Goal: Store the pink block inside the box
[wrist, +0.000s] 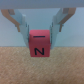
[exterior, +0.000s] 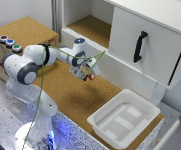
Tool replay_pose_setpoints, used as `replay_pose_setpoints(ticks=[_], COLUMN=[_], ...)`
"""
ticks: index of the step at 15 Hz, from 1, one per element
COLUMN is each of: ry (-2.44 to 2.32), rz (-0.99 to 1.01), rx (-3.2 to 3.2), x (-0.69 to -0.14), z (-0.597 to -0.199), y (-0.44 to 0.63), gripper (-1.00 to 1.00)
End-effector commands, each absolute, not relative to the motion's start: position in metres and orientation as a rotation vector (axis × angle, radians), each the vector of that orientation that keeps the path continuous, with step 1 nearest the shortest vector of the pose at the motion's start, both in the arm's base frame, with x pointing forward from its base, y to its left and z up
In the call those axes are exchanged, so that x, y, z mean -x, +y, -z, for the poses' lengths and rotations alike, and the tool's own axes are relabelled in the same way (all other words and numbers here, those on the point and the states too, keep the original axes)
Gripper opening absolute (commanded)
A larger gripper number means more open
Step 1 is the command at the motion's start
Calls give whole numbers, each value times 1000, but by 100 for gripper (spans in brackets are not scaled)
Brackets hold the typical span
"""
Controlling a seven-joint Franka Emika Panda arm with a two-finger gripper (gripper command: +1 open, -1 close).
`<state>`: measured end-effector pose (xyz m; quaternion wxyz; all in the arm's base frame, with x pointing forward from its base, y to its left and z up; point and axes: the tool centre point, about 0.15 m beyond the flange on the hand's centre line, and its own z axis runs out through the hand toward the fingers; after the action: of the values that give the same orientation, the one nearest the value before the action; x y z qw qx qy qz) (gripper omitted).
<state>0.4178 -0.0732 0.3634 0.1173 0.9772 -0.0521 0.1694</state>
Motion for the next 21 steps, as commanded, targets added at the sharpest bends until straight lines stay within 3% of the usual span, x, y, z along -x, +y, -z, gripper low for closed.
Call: replay_pose_setpoints(ticks=[1,8,11,21], ry=[105,272,190,325], rz=[-575,-702,-614,-455], rx=[-2856,-2918,-2943,-3046], x=[-418,-380,-374,-403], z=[-396,-429,-434,-352], y=[-142,-189,-226,-426], gripper=[-100,-100,-100,-100])
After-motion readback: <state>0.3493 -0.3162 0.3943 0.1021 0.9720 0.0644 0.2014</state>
